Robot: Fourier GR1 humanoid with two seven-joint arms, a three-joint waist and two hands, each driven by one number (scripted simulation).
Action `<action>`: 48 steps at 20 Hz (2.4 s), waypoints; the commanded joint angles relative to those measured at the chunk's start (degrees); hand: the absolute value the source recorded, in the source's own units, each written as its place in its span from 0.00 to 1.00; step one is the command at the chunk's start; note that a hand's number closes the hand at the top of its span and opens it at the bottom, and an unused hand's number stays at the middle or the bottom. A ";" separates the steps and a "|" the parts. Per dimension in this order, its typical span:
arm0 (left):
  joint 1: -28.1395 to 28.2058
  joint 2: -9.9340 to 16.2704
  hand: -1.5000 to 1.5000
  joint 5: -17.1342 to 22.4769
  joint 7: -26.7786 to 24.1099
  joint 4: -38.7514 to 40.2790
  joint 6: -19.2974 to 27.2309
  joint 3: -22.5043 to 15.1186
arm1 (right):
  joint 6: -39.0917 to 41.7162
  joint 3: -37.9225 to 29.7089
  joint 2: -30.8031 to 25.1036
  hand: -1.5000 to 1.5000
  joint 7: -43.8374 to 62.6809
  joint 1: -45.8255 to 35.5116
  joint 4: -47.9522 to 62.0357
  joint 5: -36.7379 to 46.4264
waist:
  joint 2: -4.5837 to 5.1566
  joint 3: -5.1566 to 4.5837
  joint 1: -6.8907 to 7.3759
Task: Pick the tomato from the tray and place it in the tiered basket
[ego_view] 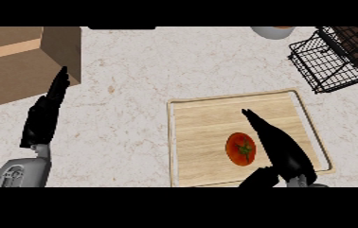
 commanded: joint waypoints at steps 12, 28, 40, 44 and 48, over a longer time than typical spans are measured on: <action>-0.89 1.21 0.50 0.09 1.85 -1.98 -3.37 2.58 | 2.99 9.12 1.70 1.00 -11.08 1.00 7.70 9.25 | -0.08 0.01 0.10; -0.59 -2.19 0.50 -2.04 0.28 0.33 -1.79 2.17 | 9.87 0.35 -10.64 1.00 -28.80 0.45 2.37 7.26 | -0.07 0.03 -0.21; 0.35 -1.23 0.50 -2.22 0.51 -1.37 -1.77 3.39 | -1.03 -25.07 -7.96 1.00 -35.56 0.83 -13.16 -6.04 | -0.18 0.05 -1.02; 1.99 -4.21 0.50 -4.32 -0.67 -1.85 0.12 0.76 | 1.33 -31.69 -8.21 1.00 -26.19 -8.13 -16.14 -11.95 | -0.09 -0.03 -0.24; -0.16 -1.86 0.50 -2.70 0.38 -0.53 -2.71 2.17 | 4.07 -40.09 -16.83 1.00 -23.16 -19.73 -11.04 -14.13 | 0.00 -0.06 0.19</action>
